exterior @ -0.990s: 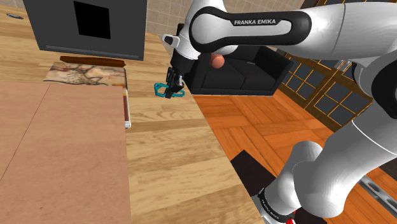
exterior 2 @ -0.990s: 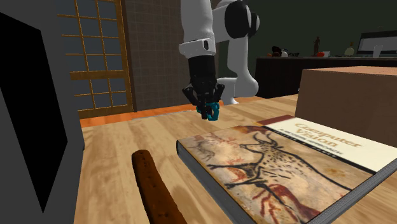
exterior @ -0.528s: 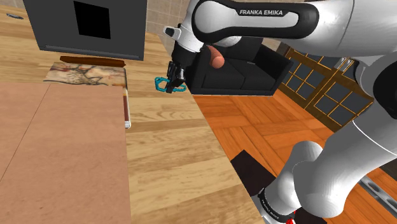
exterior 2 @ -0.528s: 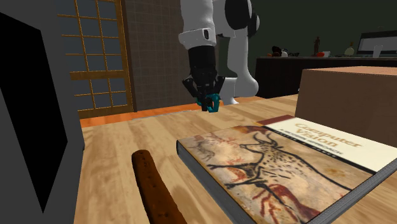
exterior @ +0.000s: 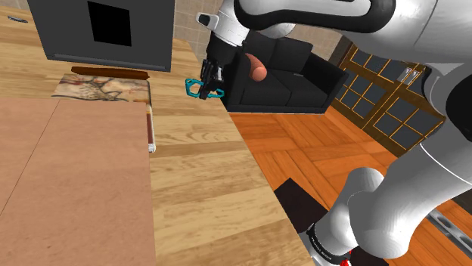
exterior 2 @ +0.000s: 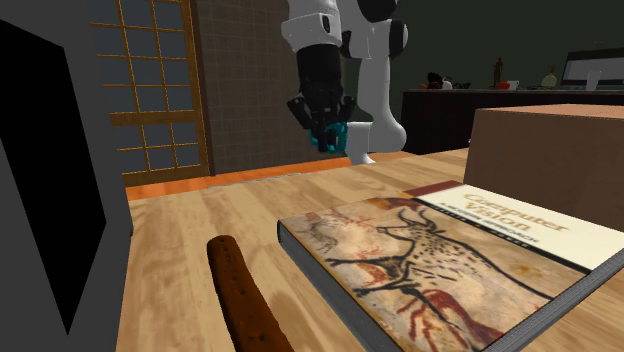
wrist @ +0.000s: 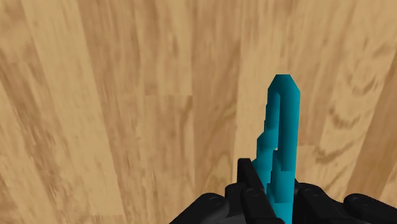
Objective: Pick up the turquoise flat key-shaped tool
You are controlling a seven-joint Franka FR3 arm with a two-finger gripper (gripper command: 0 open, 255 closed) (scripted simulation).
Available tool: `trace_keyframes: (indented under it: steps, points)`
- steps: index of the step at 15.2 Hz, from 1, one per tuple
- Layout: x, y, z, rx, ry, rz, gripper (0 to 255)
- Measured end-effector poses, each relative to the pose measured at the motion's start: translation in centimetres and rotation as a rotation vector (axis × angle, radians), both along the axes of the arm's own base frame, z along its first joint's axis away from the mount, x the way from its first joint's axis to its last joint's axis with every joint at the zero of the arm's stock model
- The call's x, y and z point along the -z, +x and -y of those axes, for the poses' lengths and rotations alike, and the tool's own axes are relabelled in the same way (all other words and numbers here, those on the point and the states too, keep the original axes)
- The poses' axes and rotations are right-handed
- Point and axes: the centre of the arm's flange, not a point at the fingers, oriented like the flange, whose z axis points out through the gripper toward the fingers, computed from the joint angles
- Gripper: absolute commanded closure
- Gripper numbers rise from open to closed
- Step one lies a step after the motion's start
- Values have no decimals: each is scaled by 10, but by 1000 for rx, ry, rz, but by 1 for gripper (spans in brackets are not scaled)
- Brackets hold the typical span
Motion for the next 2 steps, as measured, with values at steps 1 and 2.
trace_keyframes:
  steps: [1, 2]
  points:
    - [-5, 0, 1, 0, 0, 0, 255]
    - [-9, 0, 2, 0, 0, 0, 255]
